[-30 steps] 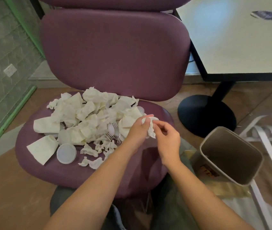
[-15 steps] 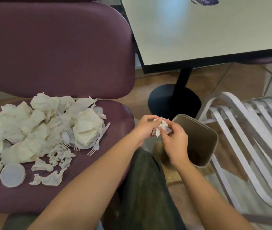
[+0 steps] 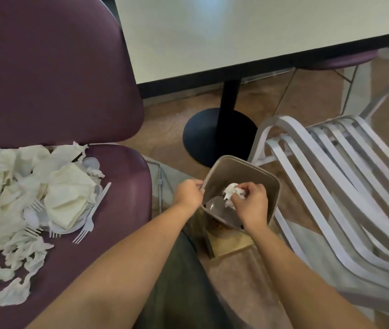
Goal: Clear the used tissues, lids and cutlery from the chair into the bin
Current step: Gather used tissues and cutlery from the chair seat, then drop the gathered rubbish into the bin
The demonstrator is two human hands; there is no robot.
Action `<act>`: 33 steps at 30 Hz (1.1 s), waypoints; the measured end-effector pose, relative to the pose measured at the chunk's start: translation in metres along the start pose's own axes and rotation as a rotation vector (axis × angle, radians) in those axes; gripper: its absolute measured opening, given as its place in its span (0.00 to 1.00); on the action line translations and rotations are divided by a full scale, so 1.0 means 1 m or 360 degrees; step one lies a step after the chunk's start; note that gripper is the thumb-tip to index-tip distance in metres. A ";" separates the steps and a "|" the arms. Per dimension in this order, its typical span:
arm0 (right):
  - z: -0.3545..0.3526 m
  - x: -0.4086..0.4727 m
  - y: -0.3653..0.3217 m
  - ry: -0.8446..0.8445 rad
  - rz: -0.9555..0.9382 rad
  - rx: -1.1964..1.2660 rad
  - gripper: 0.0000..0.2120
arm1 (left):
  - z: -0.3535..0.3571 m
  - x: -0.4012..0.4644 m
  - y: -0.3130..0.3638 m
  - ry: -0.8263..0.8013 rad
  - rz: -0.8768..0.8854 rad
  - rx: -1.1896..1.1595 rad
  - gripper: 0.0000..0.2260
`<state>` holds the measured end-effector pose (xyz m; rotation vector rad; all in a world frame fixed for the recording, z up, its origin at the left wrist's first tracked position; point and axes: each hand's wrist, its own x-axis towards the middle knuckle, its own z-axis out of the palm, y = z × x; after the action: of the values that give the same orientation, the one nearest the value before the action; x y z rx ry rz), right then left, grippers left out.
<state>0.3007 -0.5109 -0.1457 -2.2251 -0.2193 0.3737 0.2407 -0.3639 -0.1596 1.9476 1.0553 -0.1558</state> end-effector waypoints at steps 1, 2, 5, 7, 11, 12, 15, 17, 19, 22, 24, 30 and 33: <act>0.005 0.002 0.003 -0.0021 0.0015 -0.0032 0.08 | 0.000 0.000 -0.001 0.0010 -0.0015 -0.0006 0.12; 0.010 0.005 0.005 -0.0036 0.0039 -0.0049 0.09 | 0.000 0.000 -0.003 0.0004 -0.0040 -0.0015 0.11; 0.020 0.011 0.012 -0.0058 0.0073 -0.0112 0.11 | 0.003 -0.006 -0.004 -0.0060 -0.0145 -0.0082 0.06; 0.023 0.015 0.015 -0.0090 0.0072 -0.0148 0.11 | 0.008 -0.014 -0.004 -0.0062 -0.0245 -0.0145 0.04; 0.030 0.018 0.019 -0.0130 0.0047 -0.0212 0.12 | 0.019 -0.031 -0.002 -0.0035 -0.0406 -0.0430 0.13; 0.032 0.020 0.019 -0.0148 0.0049 -0.0244 0.13 | 0.021 -0.033 0.001 -0.0031 -0.0416 -0.0487 0.13; 0.041 0.019 0.026 -0.0366 0.0127 -0.0392 0.21 | 0.027 -0.040 0.001 -0.0041 -0.0449 -0.0612 0.13; 0.041 0.019 0.028 -0.0468 0.0183 -0.0435 0.23 | 0.029 -0.041 0.000 -0.0064 -0.0482 -0.0690 0.13; 0.039 0.018 0.026 -0.0454 0.0188 -0.0424 0.21 | 0.029 -0.040 -0.002 -0.0094 -0.0497 -0.0744 0.13; 0.034 0.014 0.013 -0.0389 0.0125 -0.0354 0.19 | 0.026 -0.041 -0.005 -0.0145 -0.0459 -0.0793 0.12; 0.033 0.010 -0.003 -0.0343 0.0056 -0.0266 0.18 | 0.020 -0.042 -0.004 -0.0185 -0.0422 -0.0751 0.10; 0.050 -0.019 -0.070 -0.0266 -0.0369 0.0008 0.12 | -0.039 -0.049 -0.017 0.0076 -0.0112 -0.0796 0.12; 0.066 -0.038 -0.096 -0.0338 -0.0553 -0.0031 0.09 | -0.075 -0.063 -0.038 0.0323 0.0048 -0.0853 0.09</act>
<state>0.2397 -0.4137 -0.1030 -2.1127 -0.7144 0.4161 0.1529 -0.3371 -0.1091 1.5085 1.0647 0.3197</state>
